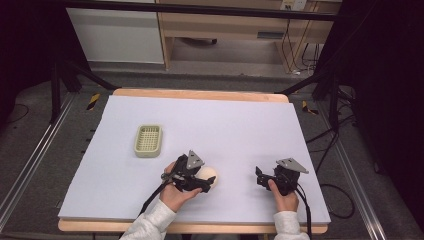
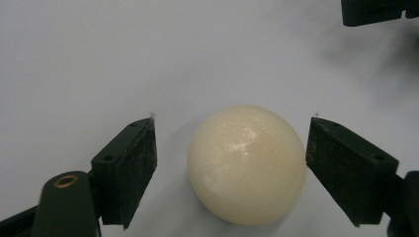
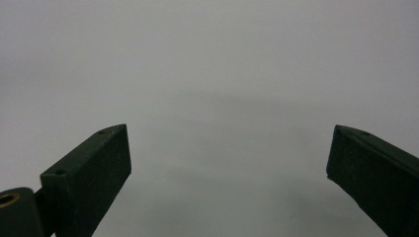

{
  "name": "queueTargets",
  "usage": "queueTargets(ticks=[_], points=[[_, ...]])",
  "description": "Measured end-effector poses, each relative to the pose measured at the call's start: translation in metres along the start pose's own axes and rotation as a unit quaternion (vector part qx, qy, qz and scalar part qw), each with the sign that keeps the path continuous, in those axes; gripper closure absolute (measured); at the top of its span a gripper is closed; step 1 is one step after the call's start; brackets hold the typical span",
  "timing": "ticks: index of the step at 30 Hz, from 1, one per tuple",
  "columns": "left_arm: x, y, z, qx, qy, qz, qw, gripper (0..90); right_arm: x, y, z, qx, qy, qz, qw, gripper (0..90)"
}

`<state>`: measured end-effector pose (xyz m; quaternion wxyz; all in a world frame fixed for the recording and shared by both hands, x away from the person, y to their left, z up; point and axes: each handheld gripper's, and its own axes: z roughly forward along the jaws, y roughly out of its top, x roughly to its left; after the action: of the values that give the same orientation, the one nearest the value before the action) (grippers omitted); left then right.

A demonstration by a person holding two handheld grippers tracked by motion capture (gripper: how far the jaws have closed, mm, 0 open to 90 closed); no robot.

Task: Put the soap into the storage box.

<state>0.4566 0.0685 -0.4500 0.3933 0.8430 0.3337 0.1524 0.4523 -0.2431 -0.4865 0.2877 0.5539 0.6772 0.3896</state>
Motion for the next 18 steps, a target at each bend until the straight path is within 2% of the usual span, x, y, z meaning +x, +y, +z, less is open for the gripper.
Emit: queueTargets(ticks=[18], points=[[-0.005,-0.003,0.013,0.024,-0.007,0.006,0.9997,18.8,0.000,0.000,0.000,0.001,0.001,0.000,1.0000,3.8]])
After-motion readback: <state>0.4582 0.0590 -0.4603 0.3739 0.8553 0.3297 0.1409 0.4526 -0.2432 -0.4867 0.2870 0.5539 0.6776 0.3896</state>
